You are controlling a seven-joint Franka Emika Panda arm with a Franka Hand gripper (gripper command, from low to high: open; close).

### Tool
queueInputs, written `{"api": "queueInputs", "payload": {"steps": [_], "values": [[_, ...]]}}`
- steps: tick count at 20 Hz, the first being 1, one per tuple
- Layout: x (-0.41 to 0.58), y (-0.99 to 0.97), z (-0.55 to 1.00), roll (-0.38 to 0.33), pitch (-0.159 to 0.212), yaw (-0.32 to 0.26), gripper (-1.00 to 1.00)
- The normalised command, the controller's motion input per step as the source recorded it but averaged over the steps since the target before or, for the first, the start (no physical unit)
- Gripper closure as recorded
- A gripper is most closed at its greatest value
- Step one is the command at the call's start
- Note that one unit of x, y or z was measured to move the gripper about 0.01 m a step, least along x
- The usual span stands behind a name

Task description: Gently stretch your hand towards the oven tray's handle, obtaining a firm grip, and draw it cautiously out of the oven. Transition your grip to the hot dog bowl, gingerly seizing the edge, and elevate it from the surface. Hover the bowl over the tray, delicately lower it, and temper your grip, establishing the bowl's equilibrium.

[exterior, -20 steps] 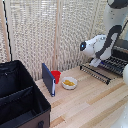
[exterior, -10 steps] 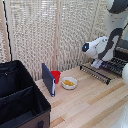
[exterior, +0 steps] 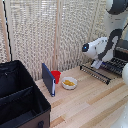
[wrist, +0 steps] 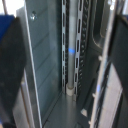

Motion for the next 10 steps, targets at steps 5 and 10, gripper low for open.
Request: {"api": "queueInputs", "payload": {"steps": [5,10], "values": [[-0.013,-0.11,0.17,0.009,0.008,0.019,1.0],[-0.004,-0.04,0.14,0.011,0.04,0.061,1.0]]}}
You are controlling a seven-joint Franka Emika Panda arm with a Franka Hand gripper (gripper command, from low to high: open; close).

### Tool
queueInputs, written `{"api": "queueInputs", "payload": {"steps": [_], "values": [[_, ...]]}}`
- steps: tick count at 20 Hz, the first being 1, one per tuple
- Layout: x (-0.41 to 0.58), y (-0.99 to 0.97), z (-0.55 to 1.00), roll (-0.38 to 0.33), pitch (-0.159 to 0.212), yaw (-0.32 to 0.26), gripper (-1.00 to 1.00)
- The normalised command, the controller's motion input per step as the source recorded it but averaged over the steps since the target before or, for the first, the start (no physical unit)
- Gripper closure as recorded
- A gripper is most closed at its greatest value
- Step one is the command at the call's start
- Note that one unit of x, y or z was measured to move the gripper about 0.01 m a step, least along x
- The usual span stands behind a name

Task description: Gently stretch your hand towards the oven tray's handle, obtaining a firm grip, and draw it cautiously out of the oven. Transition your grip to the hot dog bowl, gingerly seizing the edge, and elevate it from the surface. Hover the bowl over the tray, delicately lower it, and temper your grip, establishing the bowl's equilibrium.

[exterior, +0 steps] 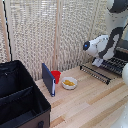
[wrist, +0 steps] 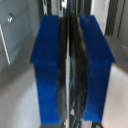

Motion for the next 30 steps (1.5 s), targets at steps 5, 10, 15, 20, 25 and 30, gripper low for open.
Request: {"api": "queueInputs", "payload": {"steps": [5,10,15,20,25,30], "values": [[0.021,0.17,-0.02,0.019,0.015,0.039,1.0],[0.207,0.76,-0.01,0.132,0.0,0.042,1.0],[0.211,0.88,-0.08,0.102,-0.001,0.018,1.0],[0.179,0.9,-0.16,0.078,-0.006,0.02,1.0],[0.208,0.72,-0.24,0.002,0.009,0.019,1.0],[0.066,0.17,-0.05,0.003,0.037,0.06,-1.0]]}}
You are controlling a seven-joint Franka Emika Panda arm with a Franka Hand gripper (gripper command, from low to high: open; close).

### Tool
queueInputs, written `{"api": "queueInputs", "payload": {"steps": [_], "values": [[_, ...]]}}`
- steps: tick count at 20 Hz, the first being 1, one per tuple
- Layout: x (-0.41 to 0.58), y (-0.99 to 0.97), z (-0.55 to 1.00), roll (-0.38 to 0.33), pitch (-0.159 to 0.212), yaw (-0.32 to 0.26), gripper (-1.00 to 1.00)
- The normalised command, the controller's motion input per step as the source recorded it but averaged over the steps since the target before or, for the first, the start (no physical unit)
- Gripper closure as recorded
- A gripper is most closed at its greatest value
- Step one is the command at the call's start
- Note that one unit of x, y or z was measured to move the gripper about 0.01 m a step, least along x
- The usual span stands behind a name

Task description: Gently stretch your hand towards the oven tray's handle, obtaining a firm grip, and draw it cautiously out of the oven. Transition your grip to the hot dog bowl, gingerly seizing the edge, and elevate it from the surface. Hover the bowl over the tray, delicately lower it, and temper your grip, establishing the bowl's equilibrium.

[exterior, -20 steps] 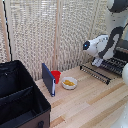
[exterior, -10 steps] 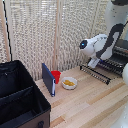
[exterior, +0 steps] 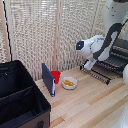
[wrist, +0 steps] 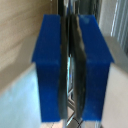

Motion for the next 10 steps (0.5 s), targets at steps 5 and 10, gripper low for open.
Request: {"api": "queueInputs", "payload": {"steps": [5,10], "values": [[0.065,0.14,0.17,0.03,0.024,0.087,-1.0],[0.062,0.25,0.54,0.095,0.0,-0.045,-1.0]]}}
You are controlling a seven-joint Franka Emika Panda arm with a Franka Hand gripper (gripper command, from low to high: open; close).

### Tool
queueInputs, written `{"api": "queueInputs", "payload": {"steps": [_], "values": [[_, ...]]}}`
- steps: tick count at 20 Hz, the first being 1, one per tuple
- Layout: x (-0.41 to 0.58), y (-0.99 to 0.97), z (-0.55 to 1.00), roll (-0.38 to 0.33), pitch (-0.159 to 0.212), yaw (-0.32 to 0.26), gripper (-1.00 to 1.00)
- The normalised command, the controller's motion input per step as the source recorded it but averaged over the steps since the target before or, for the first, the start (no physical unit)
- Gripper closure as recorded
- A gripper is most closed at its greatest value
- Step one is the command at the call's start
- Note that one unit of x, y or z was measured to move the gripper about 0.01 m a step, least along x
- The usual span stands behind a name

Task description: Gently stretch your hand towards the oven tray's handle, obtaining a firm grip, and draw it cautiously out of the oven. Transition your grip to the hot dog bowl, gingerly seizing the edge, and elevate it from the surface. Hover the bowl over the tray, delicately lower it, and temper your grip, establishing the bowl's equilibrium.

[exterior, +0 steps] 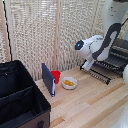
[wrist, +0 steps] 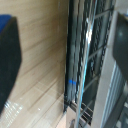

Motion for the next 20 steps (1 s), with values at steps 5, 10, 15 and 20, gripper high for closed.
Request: {"api": "queueInputs", "payload": {"steps": [5,10,15,20], "values": [[0.027,0.32,0.61,0.111,0.006,-0.143,-1.0],[-0.017,0.22,0.51,0.178,0.0,-0.219,-1.0],[-0.009,0.15,0.46,0.197,0.0,-0.253,-1.0],[-0.003,0.13,0.43,0.206,0.0,-0.261,-1.0]]}}
